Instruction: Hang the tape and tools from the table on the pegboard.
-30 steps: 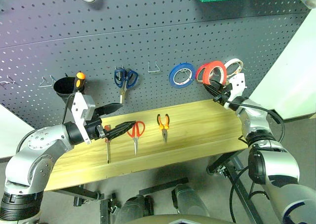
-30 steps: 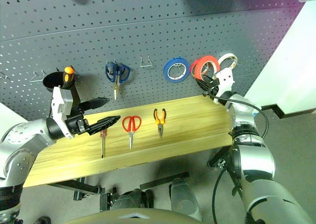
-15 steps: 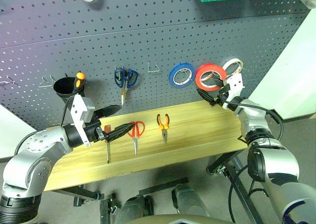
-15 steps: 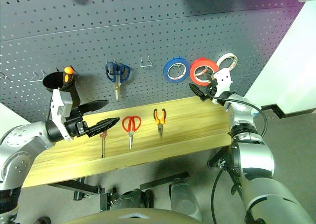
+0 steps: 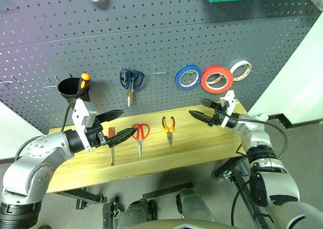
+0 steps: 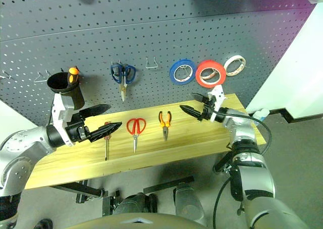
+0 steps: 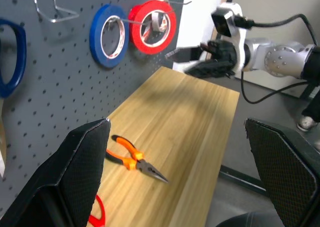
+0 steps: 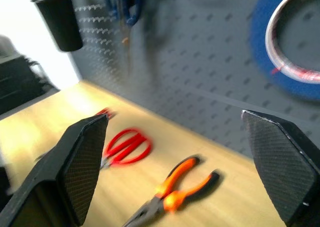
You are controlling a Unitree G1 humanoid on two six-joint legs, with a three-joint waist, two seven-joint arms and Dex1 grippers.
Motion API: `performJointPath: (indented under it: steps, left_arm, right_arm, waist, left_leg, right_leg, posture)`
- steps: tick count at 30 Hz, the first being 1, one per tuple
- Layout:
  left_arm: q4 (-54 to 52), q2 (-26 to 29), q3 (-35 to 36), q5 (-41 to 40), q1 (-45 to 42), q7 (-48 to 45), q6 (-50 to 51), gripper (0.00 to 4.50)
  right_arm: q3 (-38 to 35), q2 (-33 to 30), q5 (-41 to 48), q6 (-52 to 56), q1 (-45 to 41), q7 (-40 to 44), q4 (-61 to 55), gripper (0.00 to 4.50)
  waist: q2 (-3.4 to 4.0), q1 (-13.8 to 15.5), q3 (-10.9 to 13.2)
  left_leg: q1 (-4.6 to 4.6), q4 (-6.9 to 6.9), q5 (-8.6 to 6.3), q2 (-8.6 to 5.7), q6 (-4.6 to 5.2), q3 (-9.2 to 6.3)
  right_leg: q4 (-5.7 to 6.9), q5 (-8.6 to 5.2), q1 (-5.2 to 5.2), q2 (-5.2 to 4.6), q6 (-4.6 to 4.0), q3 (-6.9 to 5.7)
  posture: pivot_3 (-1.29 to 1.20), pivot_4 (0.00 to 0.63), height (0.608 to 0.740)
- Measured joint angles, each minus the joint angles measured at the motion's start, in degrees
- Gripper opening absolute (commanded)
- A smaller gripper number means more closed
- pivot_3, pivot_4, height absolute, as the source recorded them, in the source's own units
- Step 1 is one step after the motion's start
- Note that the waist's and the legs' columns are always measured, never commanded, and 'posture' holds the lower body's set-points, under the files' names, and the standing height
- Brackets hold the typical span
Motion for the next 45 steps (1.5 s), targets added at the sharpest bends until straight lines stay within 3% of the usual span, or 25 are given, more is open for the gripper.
performJointPath:
  steps: [7, 10, 20, 26, 32, 39, 45]
  left_arm:
    - [-0.6, 0.1, 3.8, 0.2, 4.9, 0.8, -0.4, 4.5]
    - [-1.6, 0.1, 5.1, 0.1, 6.8, 1.3, -0.4, 4.5]
    - [-7.2, 0.3, 10.2, -1.8, 12.9, 3.1, 0.1, 4.5]
    - [-9.2, 0.7, 12.0, -3.6, 13.8, 4.3, 1.0, 4.5]
    - [-10.0, 1.0, 12.2, -4.2, 14.0, 5.3, 1.4, 4.5]
    - [-10.1, 1.3, 12.2, -4.9, 13.6, 6.1, 2.1, 4.5]
    - [-10.1, 1.8, 12.2, -5.3, 13.2, 6.3, 2.2, 4.5]
  right_arm:
    - [5.8, 9.0, -5.0, 7.7, 6.8, -17.8, -12.1, 4.47]
    - [10.1, 11.0, -8.9, 12.3, 8.5, -24.1, -15.9, 4.47]
    - [13.2, 15.2, -12.9, 30.6, 7.9, -39.2, -21.2, 4.47]
    - [13.1, 16.6, -14.5, 36.0, 5.4, -46.5, -21.2, 4.47]
    - [8.3, 16.9, -13.9, 44.5, 4.1, -53.5, -22.4, 4.47]
    - [3.5, 23.2, -9.8, 57.2, 2.9, -57.5, -30.4, 4.47]
    - [3.9, 26.0, -8.4, 59.6, 2.8, -59.7, -31.4, 4.47]
  waist:
    - [-0.03, 0.9, 0.6]
    - [-0.03, 2.0, 1.1]
    - [-0.32, 6.2, 2.8]
    - [-0.52, 6.4, 3.6]
    - [-0.6, 6.4, 3.7]
    - [-0.61, 6.3, 3.8]
    - [-0.61, 6.4, 3.8]
  left_leg:
    - [-0.03, -0.17, 0.0, 0.01, 0.0, 0.01]
    - [-0.02, -0.17, 0.0, 0.02, 0.01, 0.02]
    - [-0.03, -0.6, 0.0, 0.01, 0.01, 0.03]
    - [-0.13, -0.92, 0.01, 0.01, -0.01, 0.04]
    - [-0.69, -0.9, 0.05, 0.01, -0.07, 0.04]
    - [-0.87, -0.99, 0.13, 0.04, -0.18, 0.01]
    - [-0.88, -0.96, 0.12, -0.01, -0.17, 0.01]
  right_leg:
    - [-0.04, -0.15, -0.16, -0.01, -0.26, 0.07]
    - [-0.04, -0.27, -0.27, -0.01, -0.48, 0.06]
    - [-0.3, -0.35, -0.41, -0.05, -0.62, 0.06]
    - [-0.33, -0.41, -0.67, -0.06, -0.7, 0.04]
    - [-0.3, -0.4, -1.17, -0.06, -0.68, 0.02]
    - [-0.21, -0.39, -1.28, -0.05, -0.68, -0.02]
    - [-0.35, -0.4, -1.38, -0.09, -0.7, -0.03]
  posture:
    - [-0.13, 0.158, 0.74]
    - [-0.11, 0.176, 0.74]
    - [-0.06, 0.205, 0.74]
    - [-0.05, 0.214, 0.74]
    - [-0.05, 0.217, 0.74]
    - [-0.05, 0.215, 0.74]
    - [-0.04, 0.216, 0.74]
